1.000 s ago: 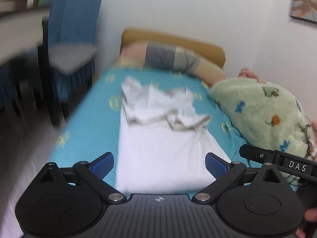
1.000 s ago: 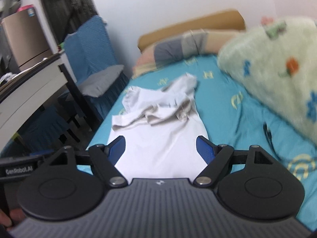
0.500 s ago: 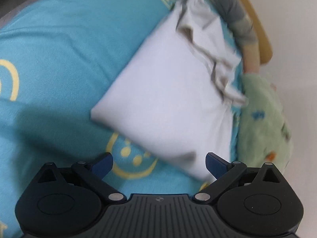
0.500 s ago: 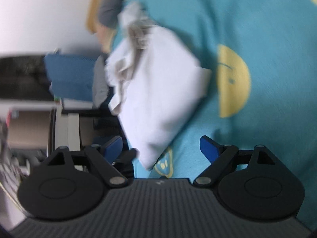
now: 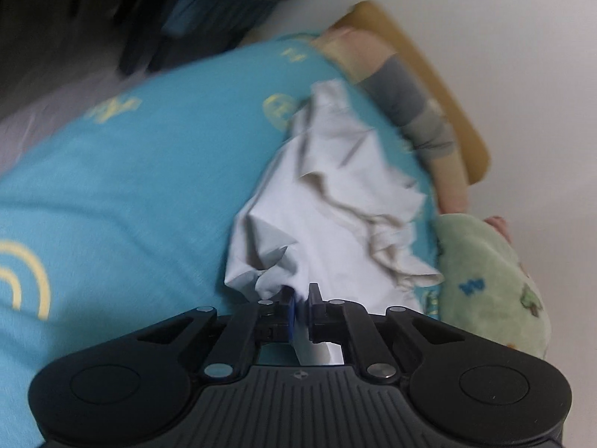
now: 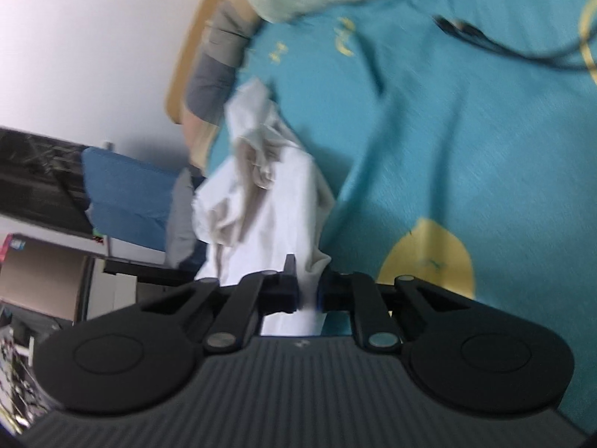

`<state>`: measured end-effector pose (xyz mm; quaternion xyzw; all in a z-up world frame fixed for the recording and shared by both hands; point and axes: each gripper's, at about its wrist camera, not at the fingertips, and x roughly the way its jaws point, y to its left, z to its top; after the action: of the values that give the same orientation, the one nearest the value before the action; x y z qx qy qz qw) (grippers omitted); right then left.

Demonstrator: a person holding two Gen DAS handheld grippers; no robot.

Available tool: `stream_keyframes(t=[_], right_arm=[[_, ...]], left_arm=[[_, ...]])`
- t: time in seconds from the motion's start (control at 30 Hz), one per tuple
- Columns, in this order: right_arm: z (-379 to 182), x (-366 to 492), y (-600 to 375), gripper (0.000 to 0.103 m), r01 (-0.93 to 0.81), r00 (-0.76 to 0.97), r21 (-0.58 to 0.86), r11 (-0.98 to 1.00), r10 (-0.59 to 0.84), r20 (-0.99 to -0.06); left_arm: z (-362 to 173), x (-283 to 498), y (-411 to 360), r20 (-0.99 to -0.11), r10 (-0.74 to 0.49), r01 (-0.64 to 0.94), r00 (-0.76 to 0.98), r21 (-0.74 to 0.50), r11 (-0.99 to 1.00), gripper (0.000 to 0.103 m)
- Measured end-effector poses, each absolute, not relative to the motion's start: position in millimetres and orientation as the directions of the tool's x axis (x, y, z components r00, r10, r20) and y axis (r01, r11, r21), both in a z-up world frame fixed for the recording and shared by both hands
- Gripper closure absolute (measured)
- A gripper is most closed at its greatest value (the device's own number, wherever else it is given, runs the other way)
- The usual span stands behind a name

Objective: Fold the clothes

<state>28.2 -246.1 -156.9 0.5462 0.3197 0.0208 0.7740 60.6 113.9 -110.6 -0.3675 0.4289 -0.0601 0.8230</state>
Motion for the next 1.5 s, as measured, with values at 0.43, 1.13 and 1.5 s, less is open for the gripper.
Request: stream_keyframes(t=[0.43,1.13,1.5], right_arm=[[-27,-49,-246,0.094,0.034,0.882,0.841,0.539,0.379,-0.279],[-7,-61,-254,0.092,0.211,0.896,0.766,0.607,0.193,-0.4],[-109,71,-277,0.089,0.283,0.78,0.695,0.661,0.262,-0.568]], left_arm=[[-13,-41,128,-0.493,-0.509,-0.015,0.706,-0.728,0.685,0.099],[38,20,67,-0.534,-0.428,0.1,0.729,-0.536,0.838,0.096],[-74,118,43,-0.623,-0.359,0.181,0.695,-0.331,0.926,0.096]])
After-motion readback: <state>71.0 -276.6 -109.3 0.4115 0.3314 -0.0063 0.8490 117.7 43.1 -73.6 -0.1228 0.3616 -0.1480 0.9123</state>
